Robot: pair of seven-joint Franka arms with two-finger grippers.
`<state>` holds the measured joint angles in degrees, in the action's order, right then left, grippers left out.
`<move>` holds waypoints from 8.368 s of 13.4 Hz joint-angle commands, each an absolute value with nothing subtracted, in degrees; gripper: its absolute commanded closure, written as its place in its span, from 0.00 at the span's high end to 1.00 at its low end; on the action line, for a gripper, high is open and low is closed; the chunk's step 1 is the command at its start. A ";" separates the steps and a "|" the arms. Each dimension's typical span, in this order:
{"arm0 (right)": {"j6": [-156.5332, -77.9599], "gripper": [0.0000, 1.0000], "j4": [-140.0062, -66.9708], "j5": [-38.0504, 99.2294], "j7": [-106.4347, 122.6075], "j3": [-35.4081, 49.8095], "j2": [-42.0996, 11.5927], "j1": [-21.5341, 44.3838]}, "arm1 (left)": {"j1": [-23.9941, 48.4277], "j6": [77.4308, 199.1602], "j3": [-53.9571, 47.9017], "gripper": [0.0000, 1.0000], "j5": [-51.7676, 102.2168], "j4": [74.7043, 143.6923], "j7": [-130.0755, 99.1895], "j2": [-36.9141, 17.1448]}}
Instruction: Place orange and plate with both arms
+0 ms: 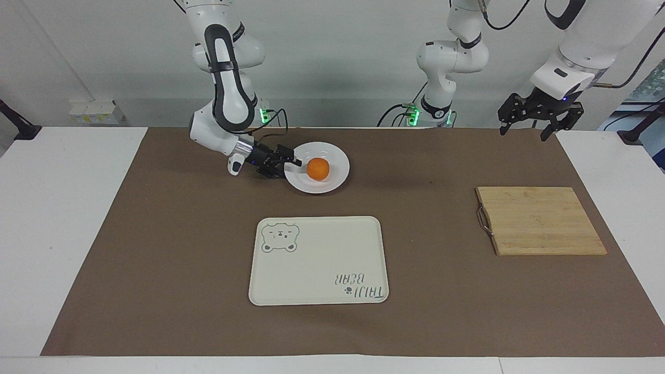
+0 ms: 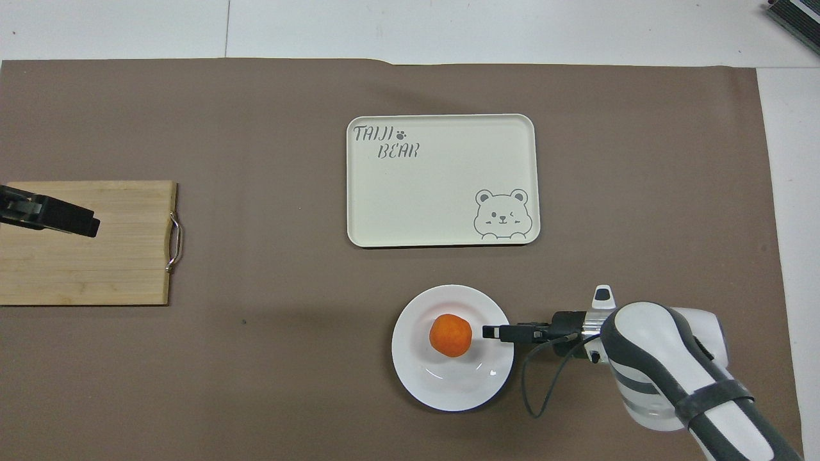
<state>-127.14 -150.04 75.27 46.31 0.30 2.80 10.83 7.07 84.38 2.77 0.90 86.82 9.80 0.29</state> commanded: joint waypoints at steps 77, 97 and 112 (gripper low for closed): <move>-132.10 0.17 -101.51 68.82 35.42 0.09 -31.55 7.65 | 6.59 84.20 2.55 1.00 -0.09 88.07 9.23 1.58; -127.46 1.00 -98.26 19.89 6.01 -1.49 -20.05 6.50 | 6.50 84.20 2.55 1.00 -0.17 88.07 9.23 1.58; -97.22 1.00 -98.35 2.37 -1.41 -1.85 -0.54 -0.87 | 6.59 84.20 2.55 1.00 -0.09 88.07 9.23 1.58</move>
<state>-99.26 -97.37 3.71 -2.83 -2.33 -3.28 0.38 7.04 84.38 2.92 0.89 86.82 9.79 0.29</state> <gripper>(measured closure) 0.000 0.000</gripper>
